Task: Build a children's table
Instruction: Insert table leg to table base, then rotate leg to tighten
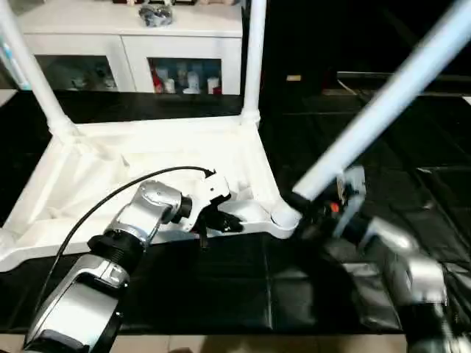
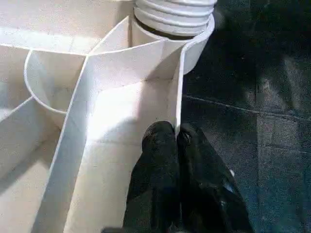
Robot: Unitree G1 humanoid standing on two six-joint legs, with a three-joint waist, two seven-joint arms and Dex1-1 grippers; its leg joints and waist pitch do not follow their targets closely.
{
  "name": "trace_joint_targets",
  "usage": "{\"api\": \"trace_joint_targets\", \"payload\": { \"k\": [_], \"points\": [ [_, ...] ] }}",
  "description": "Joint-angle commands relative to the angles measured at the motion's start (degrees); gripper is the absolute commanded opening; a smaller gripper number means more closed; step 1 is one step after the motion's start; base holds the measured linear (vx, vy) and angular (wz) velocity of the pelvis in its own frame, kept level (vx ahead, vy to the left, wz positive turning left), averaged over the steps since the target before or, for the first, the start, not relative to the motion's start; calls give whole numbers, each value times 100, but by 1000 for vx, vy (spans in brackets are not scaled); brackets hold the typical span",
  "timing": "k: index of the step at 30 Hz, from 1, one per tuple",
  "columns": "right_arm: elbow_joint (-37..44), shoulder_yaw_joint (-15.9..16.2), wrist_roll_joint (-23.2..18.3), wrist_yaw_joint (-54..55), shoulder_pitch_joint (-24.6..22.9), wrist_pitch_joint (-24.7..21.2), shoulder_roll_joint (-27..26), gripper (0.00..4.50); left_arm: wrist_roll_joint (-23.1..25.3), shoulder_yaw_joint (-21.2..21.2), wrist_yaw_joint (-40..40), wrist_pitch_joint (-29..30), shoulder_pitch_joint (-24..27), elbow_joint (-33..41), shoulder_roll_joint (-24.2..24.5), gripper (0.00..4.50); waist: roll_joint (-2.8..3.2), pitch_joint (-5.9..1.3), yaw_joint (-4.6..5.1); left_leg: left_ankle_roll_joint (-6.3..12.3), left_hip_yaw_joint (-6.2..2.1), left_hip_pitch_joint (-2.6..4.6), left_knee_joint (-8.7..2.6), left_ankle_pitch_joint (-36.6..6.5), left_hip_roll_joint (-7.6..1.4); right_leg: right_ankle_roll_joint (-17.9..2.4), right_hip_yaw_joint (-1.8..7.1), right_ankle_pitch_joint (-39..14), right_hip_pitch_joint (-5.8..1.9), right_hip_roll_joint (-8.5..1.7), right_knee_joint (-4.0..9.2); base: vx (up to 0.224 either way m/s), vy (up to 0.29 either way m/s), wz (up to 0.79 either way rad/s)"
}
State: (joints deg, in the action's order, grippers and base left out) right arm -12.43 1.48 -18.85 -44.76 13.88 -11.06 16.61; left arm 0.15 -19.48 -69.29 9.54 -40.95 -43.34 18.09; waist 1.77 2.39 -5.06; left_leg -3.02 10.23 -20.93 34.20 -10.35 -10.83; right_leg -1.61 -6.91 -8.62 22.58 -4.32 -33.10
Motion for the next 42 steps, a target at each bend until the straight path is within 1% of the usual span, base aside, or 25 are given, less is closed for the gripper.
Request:
{"api": "trace_joint_targets", "payload": {
  "k": [1, 2, 4, 5, 6, 8, 9, 10, 12, 14, 15, 16, 17, 19, 20, 21, 22, 23, 25, 26, 31, 35, 39, 41, 42],
  "points": [
    [-340, 337, 581, 110, -295, -111, 165, 191, -44, 192, 154, 8, -113, 10, 50, 0, 42, -337, 22, 148, -122, 94, -417, -1640, -241, -784, 311, -2293, -293, -488, 501, 0, 0, 0],
    [-315, 423, 691, 99, -304, -56, 216, 191, -42, 195, 162, 5, -117, 0, 46, 0, 42, -323, 28, 153, -121, 110, -421, -1715, -238, -743, 304, -2441, -281, -486, 530, 0, 0, 0],
    [-287, 577, 818, 2, -297, -27, 302, 191, -36, 199, 179, 0, -120, -14, 40, 0, 18, -283, 57, 138, -131, 160, -420, -1991, -223, -553, 268, -3018, -255, -482, 608, 0, 0, 0],
    [-285, 620, 832, -33, -278, -44, 316, 191, -30, 200, 185, -5, -120, -20, 39, 0, 28, -267, 72, 131, -138, 195, -418, -2138, -217, -469, 253, -3272, -234, -483, 653, 0, 0, 0],
    [-308, 663, 835, -82, -230, -70, 324, 191, -19, 198, 192, -16, -120, -27, 42, 0, 28, -265, 79, 120, -145, 207, -416, -2202, -214, -437, 243, -3357, -232, -487, 667, 0, 0, 0],
    [-399, 750, 863, -164, -116, -19, 342, 191, 20, 187, 203, -48, -120, -39, 54, 0, -57, -281, 105, 136, -159, 188, -427, -2177, -221, -364, 238, -3416, -247, -495, 673, 0, 0, 0],
    [-417, 759, 864, -182, -97, -20, 343, 191, 22, 186, 202, -50, -120, -39, 56, 0, -57, -281, 105, 136, -159, 188, -427, -2177, -221, -364, 238, -3416, -247, -495, 673, 0, 0, 0],
    [-481, 794, 866, -244, -29, -23, 344, 191, 28, 182, 196, -58, -119, -36, 65, 0, -16, -276, 122, 141, -165, 190, -433, -2202, -229, -394, 241, -3356, -235, -494, 661, 0, 0, 0],
    [-649, 877, 877, -394, 131, 23, 333, 191, 44, 155, 145, -96, -122, -33, 98, 0, -13, -280, 149, 140, -174, 190, -435, -2250, -230, -427, 238, -3318, -238, -500, 653, 0, 0, 0],
    [-817, 944, 806, -659, 312, 53, 298, 191, 87, 72, -15, -250, -114, -1, 163, 0, -9, -266, 193, 137, -181, 189, -434, -2342, -223, -407, 226, -3406, -232, -501, 674, 0, 0, 0],
    [-855, 963, 774, -748, 359, 58, 290, 191, 101, 42, -78, -302, -108, 16, 185, 0, -104, -272, 198, 180, -182, 170, -416, -2272, -210, -380, 221, -3503, -244, -520, 661, 0, 0, 0],
    [-916, 1023, 679, -1014, 463, 41, 278, 191, 138, -47, -277, -458, -73, 98, 259, 0, -83, -268, 189, 202, -177, 180, -419, -2226, -219, -363, 236, -3583, -225, -540, 690, 0, 0, 0],
    [-960, 1078, 644, -1209, 517, 31, 297, 191, 162, -110, -412, -539, -65, 135, 294, 0, -71, -267, 194, 196, -185, 163, -436, -2195, -242, -386, 248, -3494, -238, -541, 681, 0, 0, 0],
    [-1017, 1178, 637, -1471, 572, 24, 335, 191, 204, -190, -539, -636, -70, 154, 333, 0, -89, -271, 191, 180, -186, 158, -455, -2196, -264, -430, 260, -3338, -240, -530, 656, 0, 0, 0],
    [-1021, 1259, 631, -1654, 591, -11, 373, 191, 233, -236, -606, -683, -81, 158, 356, 0, -85, -279, 181, 172, -188, 157, -472, -2211, -281, -541, 281, -3141, -248, -529, 609, 0, 0, 0],
    [-1018, 1394, 655, -1895, 605, -45, 436, 191, 275, -302, -701, -747, -90, 169, 391, 0, -100, -279, 175, 181, -180, 154, -471, -2189, -283, -565, 287, -3096, -249, -529, 604, 0, 0, 0],
    [-1006, 1444, 675, -1953, 599, -50, 460, 191, 288, -323, -732, -766, -89, 177, 403, 0, -99, -283, 154, 198, -166, 148, -469, -2089, -280, -613, 303, -3001, -259, -535, 586, 0, 0, 0],
    [-1006, 1514, 722, -2010, 592, -15, 479, 191, 301, -351, -790, -787, -100, 178, 418, 0, -99, -285, 141, 207, -161, 142, -472, -2041, -284, -635, 311, -2965, -262, -541, 580, 0, 0, 0],
    [-1047, 1610, 750, -2183, 600, 0, 487, 191, 340, -397, -879, -834, -145, 137, 433, 0, -96, -286, 114, 197, -150, 160, -473, -1981, -288, -662, 317, -2950, -252, -542, 583, 0, 0, 0],
    [-1073, 1655, 765, -2294, 604, 10, 485, 191, 356, -412, -914, -862, -176, 94, 433, 0, -115, -288, 103, 180, -155, 149, -486, -1978, -293, -677, 312, -2924, -267, -538, 566, 0, 0, 0],
    [-1188, 1689, 784, -2479, 633, 79, 463, 191, 417, -419, -954, -967, -272, -85, 393, 0, -104, -283, 89, 121, -160, 175, -491, -2126, -298, -673, 309, -3040, -248, -543, 583, 0, 0, 0],
    [-1262, 1662, 800, -2429, 668, 129, 421, 191, 420, -391, -881, -935, -309, -163, 352, 0, -117, -275, 81, 81, -168, 196, -490, -2228, -290, -586, 298, -3270, -236, -548, 616, 0, 0, 0],
    [-1346, 1544, 843, -2155, 664, 225, 314, 191, 388, -307, -747, -835, -308, -200, 311, 0, -130, -264, 95, 60, -175, 213, -485, -2349, -276, -489, 281, -3527, -209, -555, 657, 0, 0, 0],
    [-1493, 1365, 909, -1731, 690, 348, 168, 191, 321, -183, -633, -660, -293, -194, 280, 0, -116, -248, 114, 32, -187, 230, -480, -2461, -268, -426, 258, -3710, -189, -554, 690, 0, 0, 0],
    [-1517, 1340, 921, -1671, 695, 370, 148, 191, 313, -167, -616, -639, -290, -192, 277, 0, -103, -243, 129, 4, -193, 241, -476, -2528, -265, -403, 247, -3787, -174, -557, 702, 0, 0, 0]
  ]
}}
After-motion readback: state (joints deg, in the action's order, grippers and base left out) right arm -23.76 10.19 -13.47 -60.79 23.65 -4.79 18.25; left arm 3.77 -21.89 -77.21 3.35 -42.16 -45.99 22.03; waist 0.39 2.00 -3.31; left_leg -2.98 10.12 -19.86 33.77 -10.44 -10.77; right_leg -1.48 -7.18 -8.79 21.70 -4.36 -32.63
